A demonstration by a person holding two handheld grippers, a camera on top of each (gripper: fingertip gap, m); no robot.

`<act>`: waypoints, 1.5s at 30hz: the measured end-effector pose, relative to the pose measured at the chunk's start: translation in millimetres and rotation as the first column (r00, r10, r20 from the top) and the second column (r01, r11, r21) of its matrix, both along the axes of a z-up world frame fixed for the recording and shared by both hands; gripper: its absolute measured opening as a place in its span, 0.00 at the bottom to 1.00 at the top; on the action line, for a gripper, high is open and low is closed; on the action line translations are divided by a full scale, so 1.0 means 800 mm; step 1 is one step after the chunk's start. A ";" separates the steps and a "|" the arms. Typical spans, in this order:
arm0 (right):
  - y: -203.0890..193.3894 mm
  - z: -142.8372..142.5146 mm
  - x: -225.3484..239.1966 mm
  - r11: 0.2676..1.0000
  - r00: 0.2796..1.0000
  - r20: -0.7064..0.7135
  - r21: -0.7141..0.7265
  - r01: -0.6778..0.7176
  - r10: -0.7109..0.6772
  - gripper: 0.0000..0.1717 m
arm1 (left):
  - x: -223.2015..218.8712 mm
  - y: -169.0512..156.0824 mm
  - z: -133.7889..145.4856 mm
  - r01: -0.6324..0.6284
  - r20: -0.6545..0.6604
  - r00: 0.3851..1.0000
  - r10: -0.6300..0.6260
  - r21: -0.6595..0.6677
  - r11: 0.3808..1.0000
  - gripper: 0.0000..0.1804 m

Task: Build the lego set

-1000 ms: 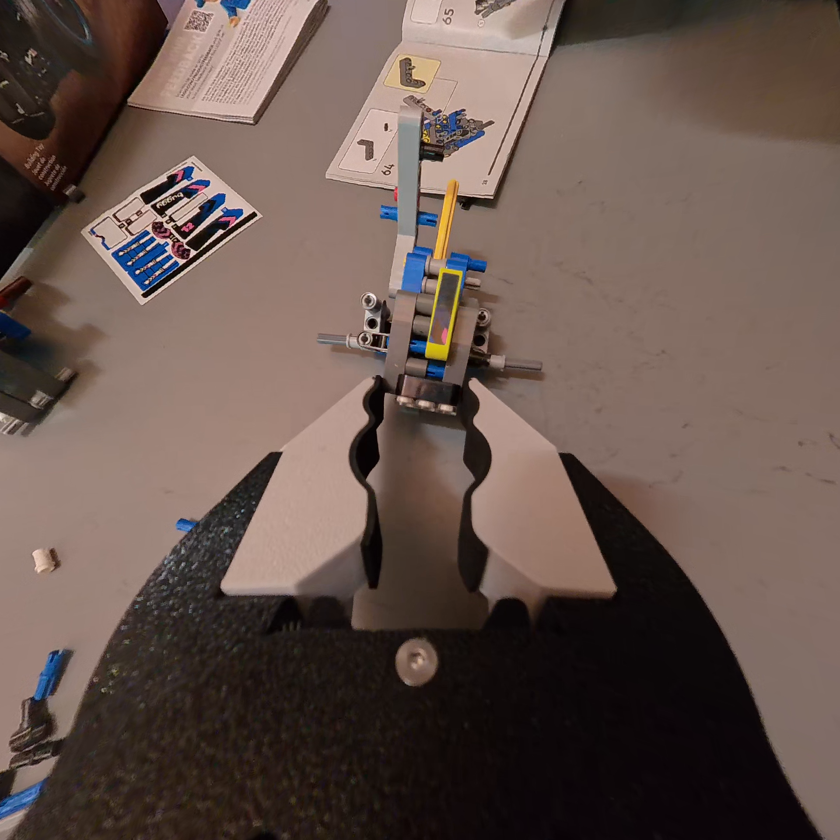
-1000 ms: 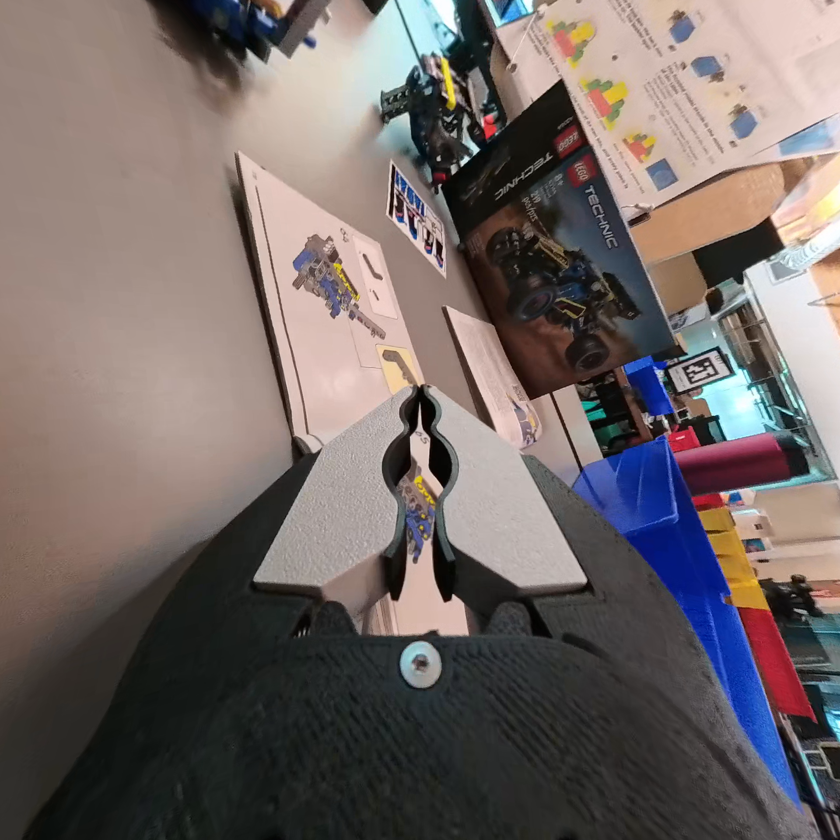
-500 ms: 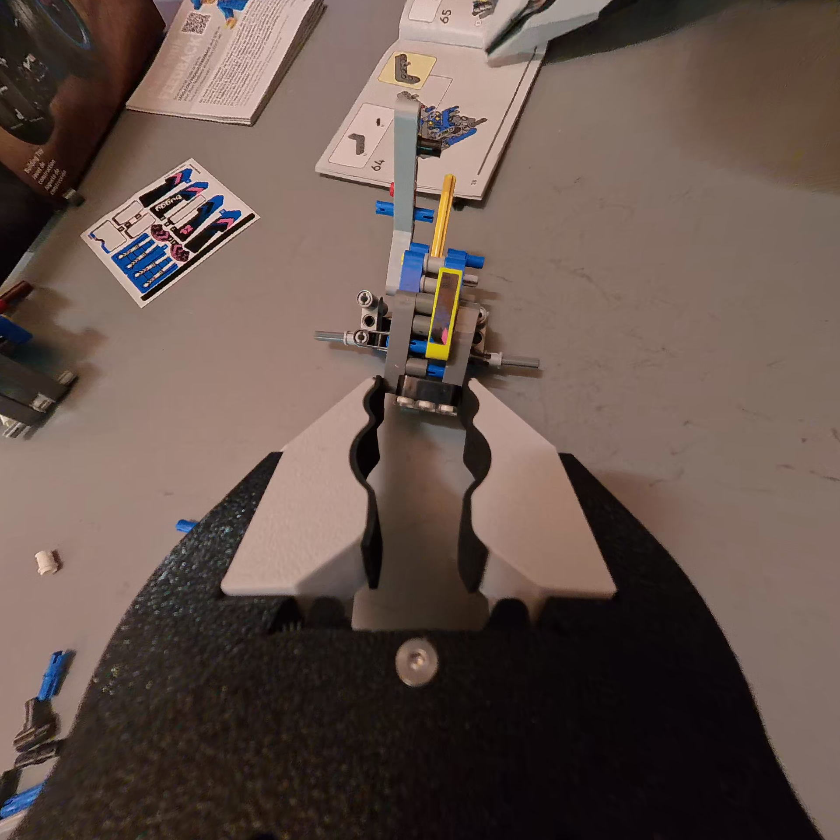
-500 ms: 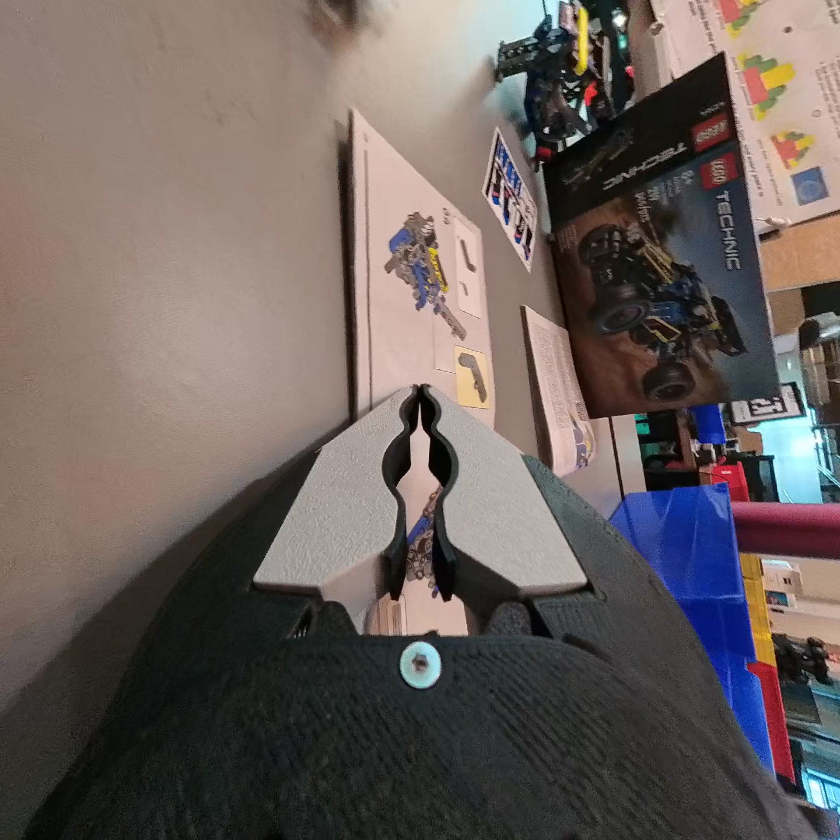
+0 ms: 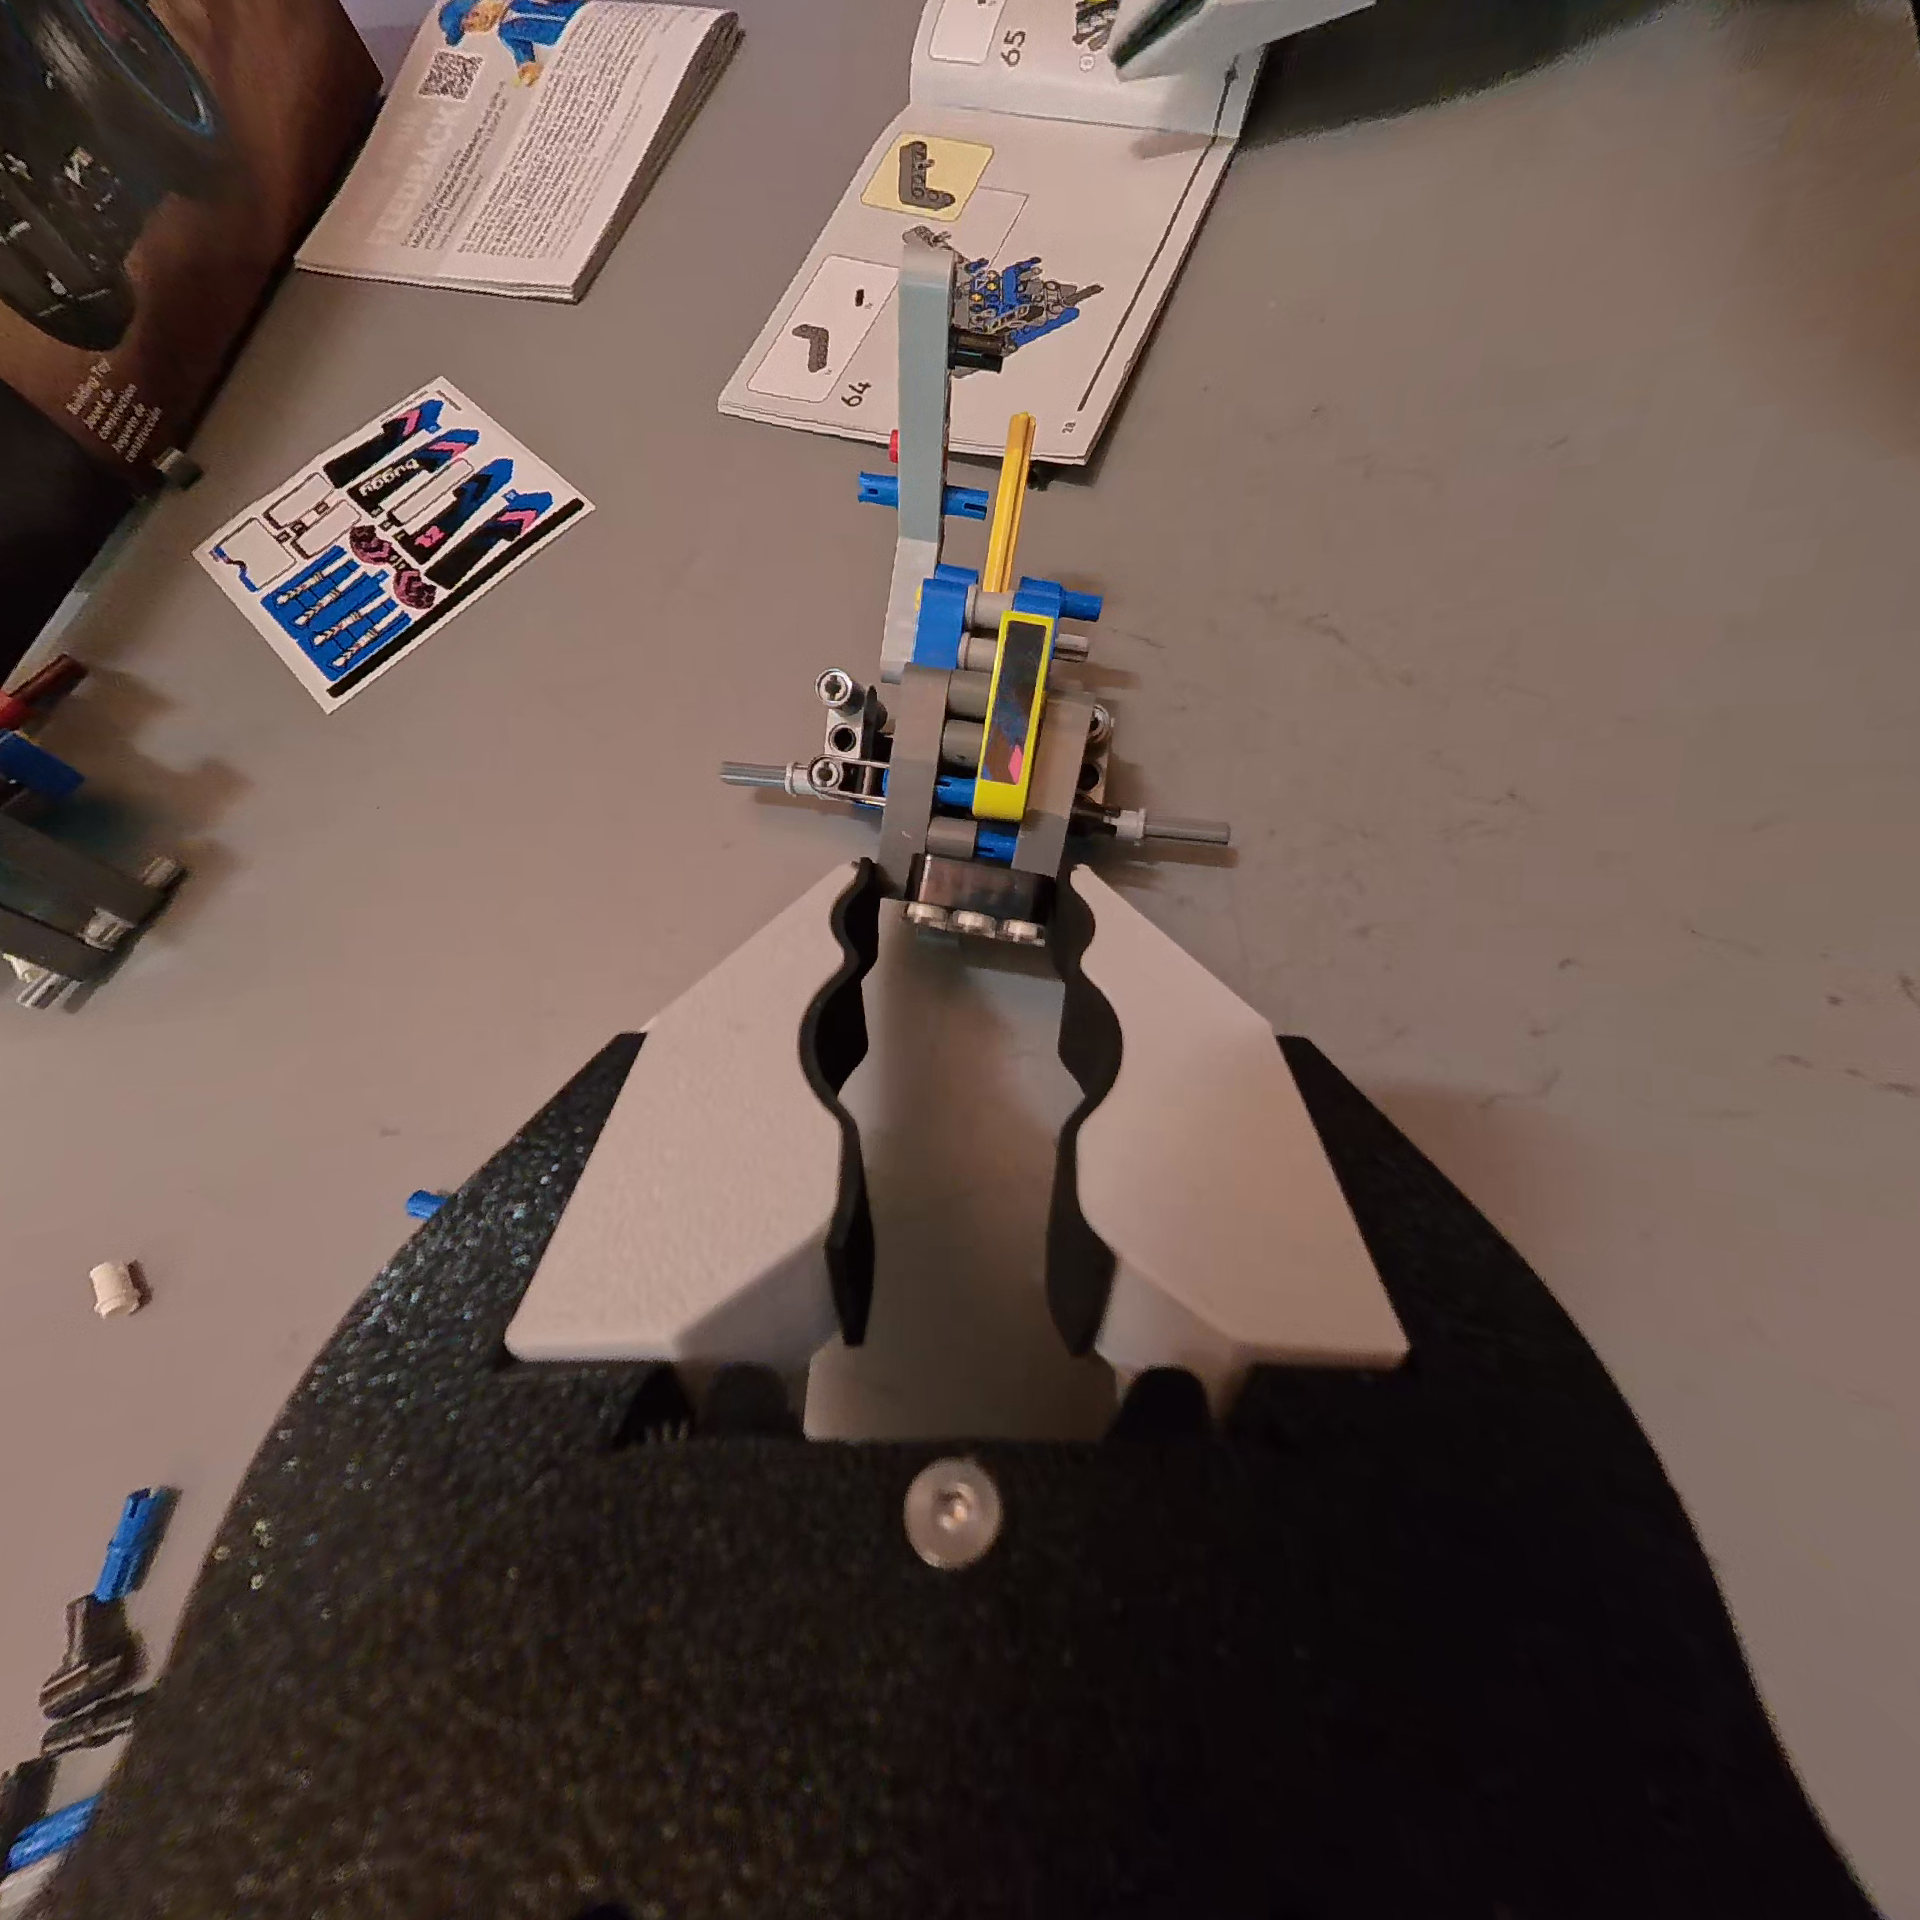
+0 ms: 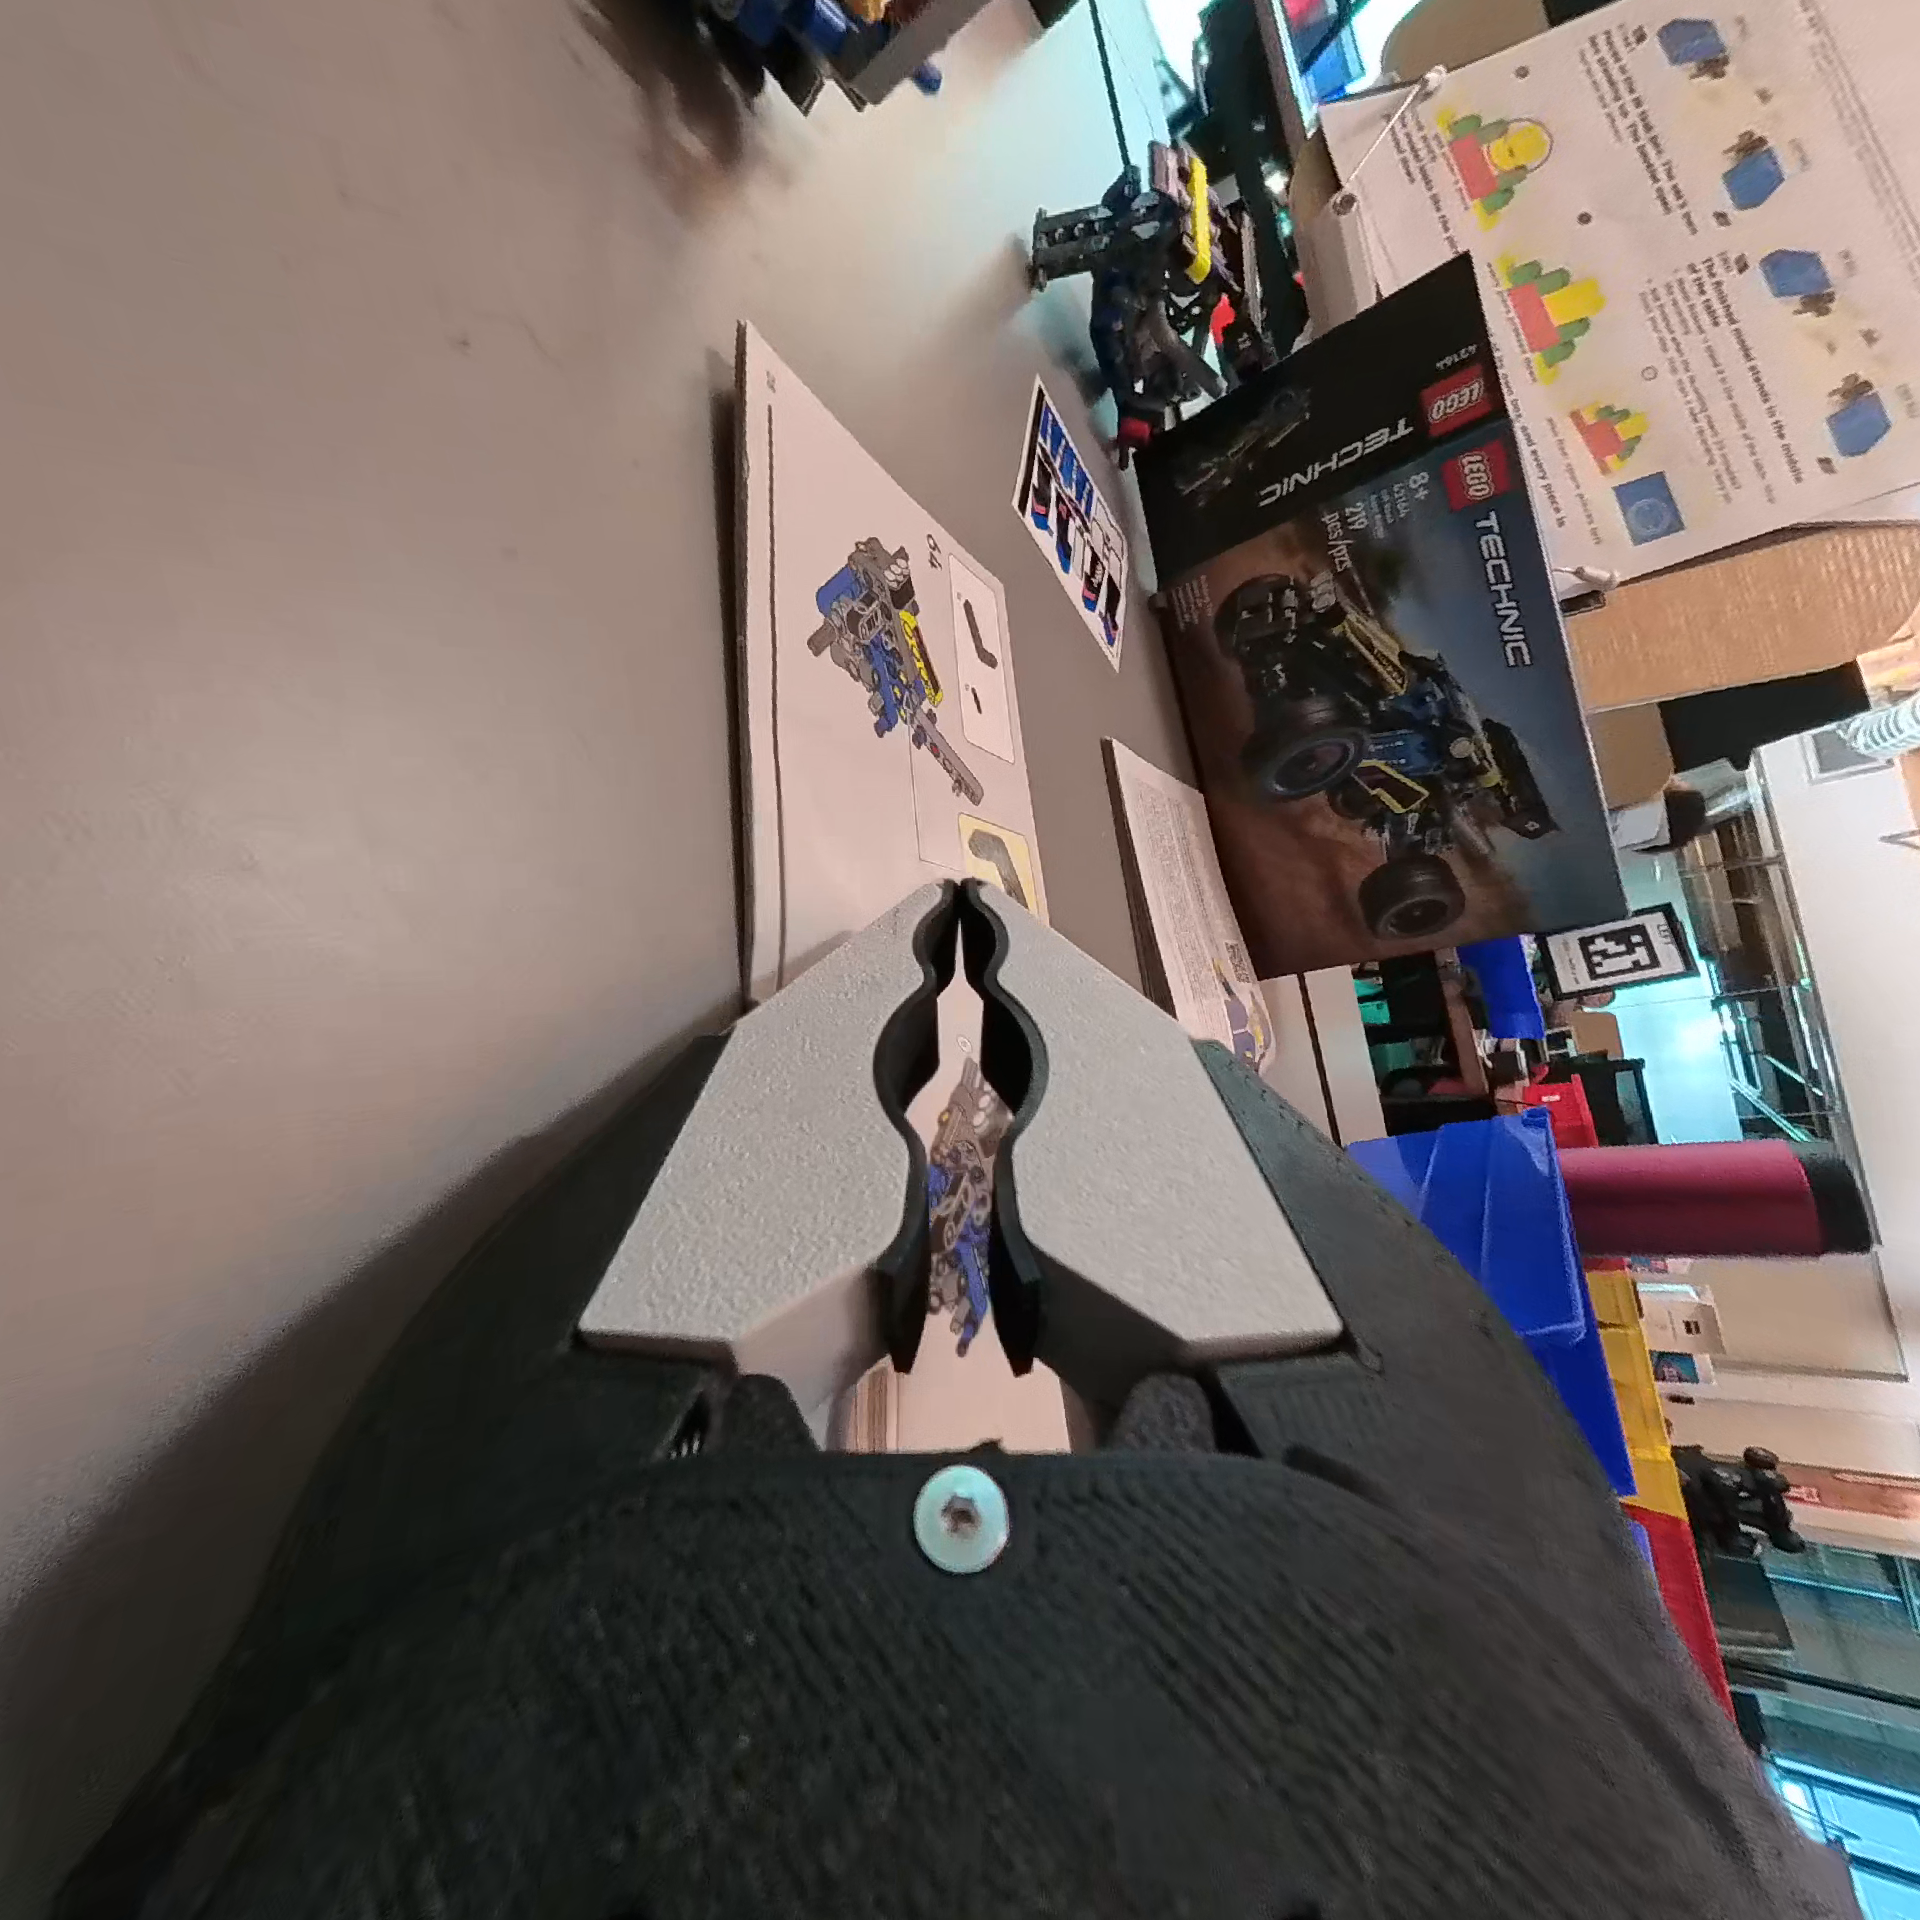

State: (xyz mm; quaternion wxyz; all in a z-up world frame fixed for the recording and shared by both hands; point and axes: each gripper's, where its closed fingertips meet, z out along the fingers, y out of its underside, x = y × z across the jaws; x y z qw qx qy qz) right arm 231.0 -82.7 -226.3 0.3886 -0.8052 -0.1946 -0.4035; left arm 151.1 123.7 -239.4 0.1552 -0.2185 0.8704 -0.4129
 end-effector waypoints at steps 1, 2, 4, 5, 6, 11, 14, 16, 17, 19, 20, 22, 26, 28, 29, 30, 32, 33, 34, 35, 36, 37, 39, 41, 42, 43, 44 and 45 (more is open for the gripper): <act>-0.002 0.001 0.003 1.000 1.000 0.007 0.005 0.007 -0.007 0.00 | 0.000 0.000 0.000 0.000 0.000 1.000 0.000 0.000 1.000 0.17; -0.005 0.004 0.007 1.000 1.000 0.015 0.017 0.018 -0.018 0.00 | 0.000 0.000 0.000 0.001 0.000 1.000 -0.001 0.000 1.000 0.17; -0.012 0.012 0.014 0.997 0.999 0.016 0.063 0.034 -0.035 0.00 | 0.000 0.000 0.000 0.003 0.001 1.000 -0.003 0.001 1.000 0.17; -0.015 0.017 0.017 0.995 0.999 0.012 0.093 0.044 -0.045 0.00 | -0.001 0.000 0.000 0.003 0.001 1.000 -0.003 0.001 1.000 0.17; -0.018 0.022 0.021 0.991 0.999 0.006 0.122 0.053 -0.054 0.00 | -0.001 0.000 0.000 0.004 0.000 1.000 -0.004 0.000 1.000 0.17; -0.030 0.030 0.032 0.979 0.996 -0.019 0.183 0.087 -0.085 0.00 | -0.001 -0.001 0.000 0.008 -0.012 1.000 -0.008 -0.006 1.000 0.17; -0.032 0.030 0.033 0.978 0.996 -0.018 0.186 0.090 -0.088 0.00 | -0.001 -0.001 0.000 0.009 -0.013 1.000 -0.009 -0.007 1.000 0.17; -0.033 0.028 0.035 0.979 0.995 -0.022 0.177 0.097 -0.094 0.00 | -0.001 -0.001 0.000 0.011 -0.014 1.000 -0.011 -0.006 1.000 0.17; -0.033 0.028 0.036 0.979 0.995 -0.018 0.177 0.100 -0.098 0.00 | -0.002 -0.001 0.000 0.011 -0.014 1.000 -0.011 -0.006 1.000 0.17; -0.033 0.026 0.035 0.980 0.995 -0.026 0.175 0.098 -0.094 0.00 | -0.002 -0.001 0.000 0.011 -0.014 1.000 -0.011 -0.007 1.000 0.17; -0.033 0.025 0.036 0.980 0.995 -0.028 0.173 0.099 -0.096 0.00 | -0.002 -0.001 0.000 0.011 -0.014 1.000 -0.011 -0.006 1.000 0.17; -0.033 0.026 0.036 0.979 0.995 -0.027 0.178 0.100 -0.096 0.00 | -0.002 -0.001 0.000 0.011 -0.014 1.000 -0.011 -0.007 1.000 0.17; -0.035 0.032 0.038 0.974 0.994 -0.011 0.197 0.112 -0.112 0.00 | -0.002 -0.001 0.000 0.011 -0.016 1.000 -0.011 -0.007 1.000 0.17; -0.048 0.042 0.053 0.953 0.979 0.010 0.233 0.194 -0.202 0.00 | -0.002 -0.001 0.000 0.011 -0.017 1.000 -0.011 -0.008 1.000 0.17; -0.061 0.048 0.067 0.931 0.961 0.024 0.255 0.262 -0.277 0.00 | -0.002 -0.001 0.000 0.011 -0.017 1.000 -0.011 -0.008 1.000 0.17; -0.077 0.052 0.079 0.905 0.937 0.028 0.271 0.328 -0.348 0.00 | -0.002 -0.001 0.000 0.011 -0.017 1.000 -0.011 -0.008 1.000 0.17; -0.101 0.051 0.096 0.865 0.903 -0.017 0.281 0.416 -0.428 0.00 | -0.002 -0.001 0.000 0.011 -0.018 1.000 -0.011 -0.008 1.000 0.17; -0.108 0.049 0.100 0.854 0.896 -0.052 0.283 0.436 -0.441 0.00 | -0.002 -0.001 0.000 0.011 -0.018 1.000 -0.011 -0.009 1.000 0.17; -0.111 0.048 0.102 0.847 0.892 -0.080 0.287 0.448 -0.445 0.00 | -0.002 -0.001 0.000 0.011 -0.019 1.000 -0.011 -0.009 1.000 0.17; -0.111 0.045 0.103 0.845 0.890 -0.096 0.282 0.454 -0.446 0.00 | -0.002 -0.001 0.000 0.011 -0.019 1.000 -0.011 -0.009 1.000 0.17; -0.109 0.041 0.102 0.853 0.892 -0.096 0.263 0.451 -0.442 0.00 | -0.002 -0.001 0.000 0.011 -0.020 1.000 -0.012 -0.009 1.000 0.17; -0.107 0.035 0.102 0.862 0.892 -0.090 0.234 0.451 -0.442 0.00 | -0.002 -0.001 0.000 0.011 -0.020 1.000 -0.012 -0.009 1.000 0.17; -0.112 0.021 0.108 0.857 0.873 -0.094 0.165 0.488 -0.479 0.00 | -0.002 -0.001 0.000 0.011 -0.021 1.000 -0.011 -0.009 1.000 0.17; -0.114 0.015 0.110 0.851 0.863 -0.130 0.148 0.504 -0.488 0.00 | -0.002 -0.001 0.000 0.011 -0.021 1.000 -0.011 -0.009 1.000 0.17; -0.116 0.013 0.111 0.847 0.856 -0.140 0.138 0.514 -0.497 0.00 | -0.002 -0.001 0.000 0.011 -0.021 1.000 -0.011 -0.009 1.000 0.17; -0.117 0.011 0.112 0.845 0.853 -0.141 0.127 0.519 -0.503 0.00 | -0.002 -0.001 0.000 0.011 -0.021 1.000 -0.012 -0.009 1.000 0.17; -0.116 0.008 0.111 0.850 0.855 -0.139 0.116 0.515 -0.499 0.00 | -0.002 -0.001 0.000 0.011 -0.022 1.000 -0.012 -0.010 1.000 0.17; -0.116 0.007 0.111 0.851 0.856 -0.132 0.107 0.515 -0.501 0.00 | -0.002 -0.001 0.000 0.011 -0.022 1.000 -0.012 -0.010 1.000 0.17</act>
